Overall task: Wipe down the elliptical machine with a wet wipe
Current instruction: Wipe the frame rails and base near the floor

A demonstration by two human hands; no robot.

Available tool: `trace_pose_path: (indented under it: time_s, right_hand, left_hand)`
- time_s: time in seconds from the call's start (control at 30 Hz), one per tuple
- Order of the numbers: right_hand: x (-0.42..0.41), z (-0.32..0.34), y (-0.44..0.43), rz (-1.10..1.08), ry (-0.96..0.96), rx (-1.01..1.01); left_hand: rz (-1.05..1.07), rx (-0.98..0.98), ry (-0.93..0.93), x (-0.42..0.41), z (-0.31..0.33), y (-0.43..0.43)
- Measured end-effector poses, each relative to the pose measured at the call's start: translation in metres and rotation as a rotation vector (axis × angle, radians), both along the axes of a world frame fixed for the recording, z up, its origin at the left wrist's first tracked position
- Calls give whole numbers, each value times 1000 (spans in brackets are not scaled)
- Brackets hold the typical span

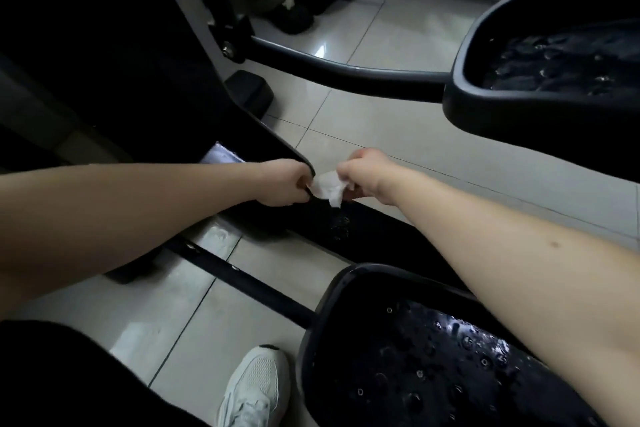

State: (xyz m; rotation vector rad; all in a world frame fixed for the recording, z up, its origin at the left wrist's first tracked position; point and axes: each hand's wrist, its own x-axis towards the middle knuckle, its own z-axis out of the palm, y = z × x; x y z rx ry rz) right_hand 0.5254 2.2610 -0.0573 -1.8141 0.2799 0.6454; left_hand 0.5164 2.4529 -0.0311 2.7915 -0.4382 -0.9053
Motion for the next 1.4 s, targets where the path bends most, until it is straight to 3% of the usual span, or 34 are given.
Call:
trace_pose_path:
  time_s: [0.1, 0.2, 0.33, 0.63, 0.8, 0.9, 0.97, 1.07, 1.23, 1.33, 1.4]
  right_hand:
    - [-10, 3, -7, -125, 25, 152]
    - [-11, -3, -20, -104, -37, 106]
    - [-8, -9, -52, -37, -110, 29]
    - [-28, -22, -57, -115, -17, 242]
    - [-28, -37, -53, -145, 37, 126]
    - [-27, -34, -46, -162, 126, 295]
    - [-25, -33, -38, -162, 80, 326]
    - [-19, -38, -29, -123, -46, 220]
    - [-10, -62, -14, 366, -291, -375]
    - [-33, -69, 5, 874, -346, -455]
    - [-44, -70, 7, 1075, -402, -441]
  left_hand:
    - [252, -274, 167, -2, 10, -12]
    - [353, -402, 263, -4, 18, -21]
    - [357, -400, 271, -1, 15, -36]
    - [300, -388, 217, 4, -2, -53]
    - [350, -409, 206, 7, -14, -54]
    - [398, -485, 231, 7, -19, -54]
    - [397, -528, 268, 7, -19, -53]
    - [387, -481, 249, 7, -16, -45]
    - [411, -266, 160, 8, -22, -7]
    - [416, -192, 160, 4, -26, 15]
    - [398, -157, 173, 2, -29, 24]
